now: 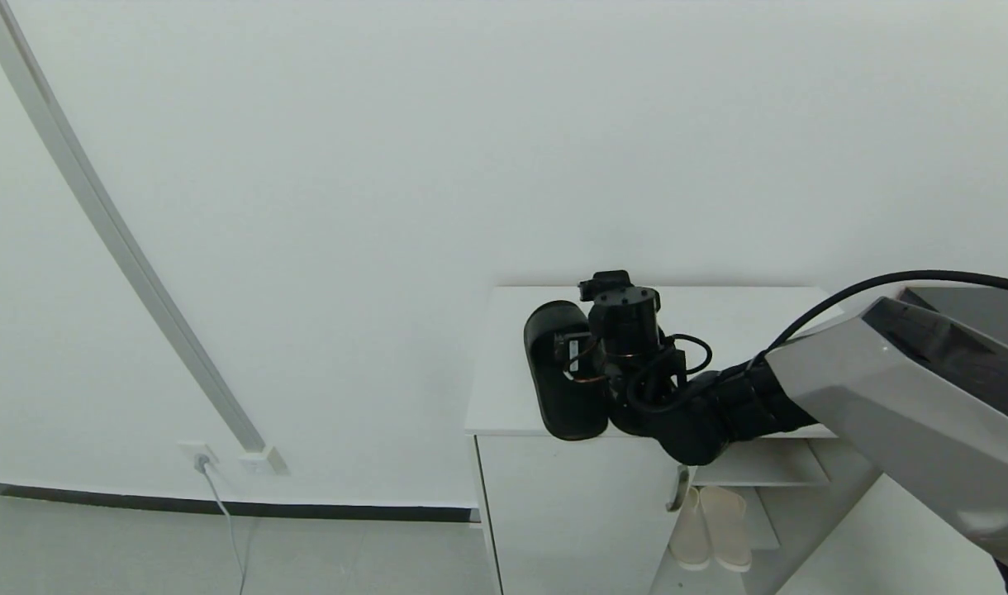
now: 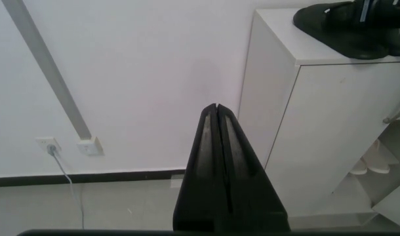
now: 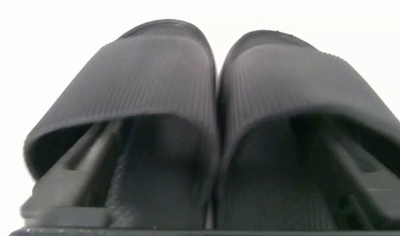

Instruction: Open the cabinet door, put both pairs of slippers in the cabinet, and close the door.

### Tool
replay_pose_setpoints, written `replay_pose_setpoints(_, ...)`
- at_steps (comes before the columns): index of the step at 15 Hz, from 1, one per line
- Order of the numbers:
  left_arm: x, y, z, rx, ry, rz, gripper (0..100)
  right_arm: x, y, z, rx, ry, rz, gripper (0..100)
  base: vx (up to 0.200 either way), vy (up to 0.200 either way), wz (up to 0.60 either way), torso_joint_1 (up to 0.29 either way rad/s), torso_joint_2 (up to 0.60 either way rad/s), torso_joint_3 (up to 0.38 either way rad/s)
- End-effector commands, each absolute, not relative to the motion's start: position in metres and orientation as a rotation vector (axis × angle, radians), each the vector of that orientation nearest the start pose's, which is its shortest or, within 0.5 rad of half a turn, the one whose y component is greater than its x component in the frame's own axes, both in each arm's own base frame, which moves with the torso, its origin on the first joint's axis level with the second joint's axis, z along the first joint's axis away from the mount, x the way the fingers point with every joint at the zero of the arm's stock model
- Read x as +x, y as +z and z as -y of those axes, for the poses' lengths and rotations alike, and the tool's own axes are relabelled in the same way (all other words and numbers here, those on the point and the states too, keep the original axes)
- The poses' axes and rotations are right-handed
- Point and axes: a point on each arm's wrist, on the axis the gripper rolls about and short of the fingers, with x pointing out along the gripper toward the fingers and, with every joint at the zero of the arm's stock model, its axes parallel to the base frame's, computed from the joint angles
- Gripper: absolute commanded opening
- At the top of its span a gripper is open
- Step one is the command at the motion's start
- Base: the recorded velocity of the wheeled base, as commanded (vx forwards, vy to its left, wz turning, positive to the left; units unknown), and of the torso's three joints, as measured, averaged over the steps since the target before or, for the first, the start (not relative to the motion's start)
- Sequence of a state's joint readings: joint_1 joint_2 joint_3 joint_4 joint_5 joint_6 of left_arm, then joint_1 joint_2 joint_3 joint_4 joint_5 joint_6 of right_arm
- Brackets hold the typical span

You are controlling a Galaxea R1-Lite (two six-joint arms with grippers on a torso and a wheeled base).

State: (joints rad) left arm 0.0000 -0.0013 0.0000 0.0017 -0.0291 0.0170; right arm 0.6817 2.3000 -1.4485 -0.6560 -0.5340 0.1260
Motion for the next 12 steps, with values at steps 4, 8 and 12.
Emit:
replay_pose_setpoints(4,-0.023,0.075,0.001,0.017,-0.029,-0.001,0,0.374,0.116,-0.289,0.009,0.136,-0.176,0,0.0,0.0,0.0,0.0,0.0,0.0)
replay_pose_setpoints(8,-0.023,0.075,0.001,0.017,-0.029,-0.001,0,0.373,0.121,-0.288,0.015,0.136,-0.168,0,0.0,0.0,0.0,0.0,0.0,0.0)
replay_pose_setpoints(12,-0.023,0.075,0.001,0.017,-0.029,-0.001,0,0.343,0.158,-0.277,0.039,0.174,-0.136,0,0.0,0.0,0.0,0.0,0.0,0.0)
